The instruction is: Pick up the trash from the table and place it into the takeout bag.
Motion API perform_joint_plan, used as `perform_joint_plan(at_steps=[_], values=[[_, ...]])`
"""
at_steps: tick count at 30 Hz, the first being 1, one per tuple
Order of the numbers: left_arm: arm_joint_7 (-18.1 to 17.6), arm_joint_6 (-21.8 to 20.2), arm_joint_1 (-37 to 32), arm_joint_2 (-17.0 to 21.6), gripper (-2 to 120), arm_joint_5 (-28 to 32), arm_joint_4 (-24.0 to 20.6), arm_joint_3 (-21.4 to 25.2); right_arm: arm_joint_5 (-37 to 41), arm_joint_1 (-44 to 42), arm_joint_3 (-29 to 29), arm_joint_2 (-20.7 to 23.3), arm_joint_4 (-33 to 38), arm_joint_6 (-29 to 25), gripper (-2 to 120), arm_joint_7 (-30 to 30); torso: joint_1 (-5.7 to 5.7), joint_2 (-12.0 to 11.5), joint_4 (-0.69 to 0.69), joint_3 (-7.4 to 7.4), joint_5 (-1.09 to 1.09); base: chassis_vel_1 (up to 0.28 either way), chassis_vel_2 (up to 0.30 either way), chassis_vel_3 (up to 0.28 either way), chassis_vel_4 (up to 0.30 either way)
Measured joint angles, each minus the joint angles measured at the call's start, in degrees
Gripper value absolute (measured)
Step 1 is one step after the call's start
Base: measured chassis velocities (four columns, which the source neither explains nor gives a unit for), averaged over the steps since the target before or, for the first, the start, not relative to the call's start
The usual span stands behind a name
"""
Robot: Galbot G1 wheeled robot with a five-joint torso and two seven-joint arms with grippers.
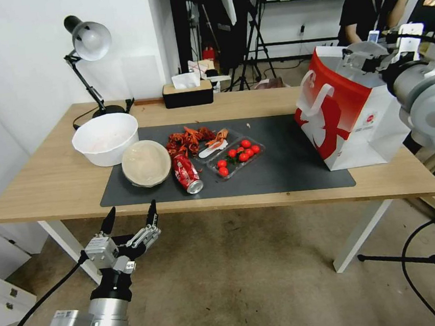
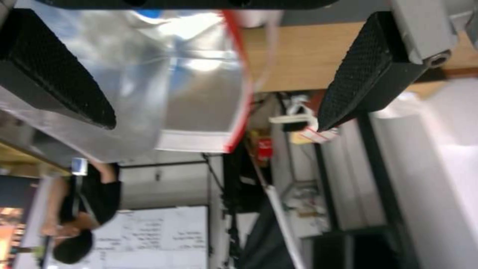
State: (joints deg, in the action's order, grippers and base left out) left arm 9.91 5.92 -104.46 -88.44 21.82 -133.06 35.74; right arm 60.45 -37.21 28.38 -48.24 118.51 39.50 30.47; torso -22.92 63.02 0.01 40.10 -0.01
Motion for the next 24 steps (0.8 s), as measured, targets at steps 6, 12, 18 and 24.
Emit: perform_joint_plan(at_steps=[6, 12, 18, 24], values=[[0.0, 0.1, 0.0, 0.0, 100, 0.0, 0.2, -0.3, -3.0, -7.5, 0.2, 0.5, 5.6, -7.8, 100, -4.0, 0.0, 0.0, 0.0, 0.0, 0.0, 0.0, 0.0, 0.0, 0.0], [0.0, 0.1, 0.1, -0.1, 100, 0.0, 0.3, -0.5, -9.8, -17.3, 0.9, 0.6, 8.3, -17.5, 100, -10.7, 0.0, 0.0, -0.02, 0.0, 0.01, 0.0, 0.0, 0.0, 0.0], [-0.1, 0.3, 0.3, 0.3, 100, 0.2, 0.7, -0.5, -19.3, -27.4, 1.7, -0.6, 9.6, -28.9, 100, -17.7, 0.0, 0.0, -0.01, 0.0, 0.01, 0.0, 0.0, 0.0, 0.0], [-0.1, 0.5, 0.3, 0.6, 100, 0.6, 1.1, -0.4, -24.4, -33.3, 1.6, -2.3, 10.4, -34.3, 100, -18.3, 0.0, 0.0, 0.0, 0.0, 0.0, 0.0, 0.0, 0.0, 0.0]])
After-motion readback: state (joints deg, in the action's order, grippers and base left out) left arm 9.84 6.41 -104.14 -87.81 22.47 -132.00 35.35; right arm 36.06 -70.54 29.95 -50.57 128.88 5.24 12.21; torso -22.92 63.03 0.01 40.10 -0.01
